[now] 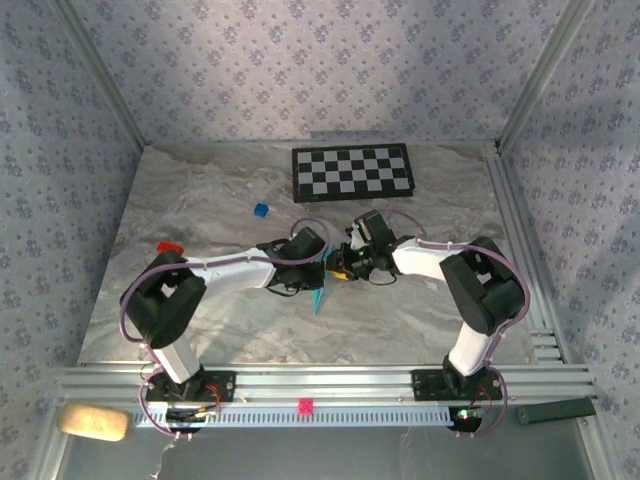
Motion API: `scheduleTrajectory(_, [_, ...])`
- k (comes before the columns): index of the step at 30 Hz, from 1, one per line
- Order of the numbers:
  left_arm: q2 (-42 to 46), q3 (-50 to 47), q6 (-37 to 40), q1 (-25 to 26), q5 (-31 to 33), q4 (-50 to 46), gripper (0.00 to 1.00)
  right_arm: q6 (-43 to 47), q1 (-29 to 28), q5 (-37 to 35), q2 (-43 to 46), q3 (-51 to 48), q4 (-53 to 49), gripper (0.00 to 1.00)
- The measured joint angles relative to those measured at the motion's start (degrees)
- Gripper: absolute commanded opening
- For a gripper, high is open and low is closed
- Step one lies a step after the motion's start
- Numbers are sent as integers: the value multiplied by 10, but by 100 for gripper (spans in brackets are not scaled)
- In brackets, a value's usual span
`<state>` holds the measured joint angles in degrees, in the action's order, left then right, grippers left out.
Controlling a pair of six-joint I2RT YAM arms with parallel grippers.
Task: Fold a paper plane with a square sheet of paper (pick it up from the middle)
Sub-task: Turn over a paper plane at the center of the table.
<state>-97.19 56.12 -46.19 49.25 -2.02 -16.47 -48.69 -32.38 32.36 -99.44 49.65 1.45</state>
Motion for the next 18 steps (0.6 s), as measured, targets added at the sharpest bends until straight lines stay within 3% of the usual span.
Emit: scheduleTrajectory(18, [-20, 14, 1, 0, -27, 1, 15, 0, 7, 0, -5, -14, 2, 21])
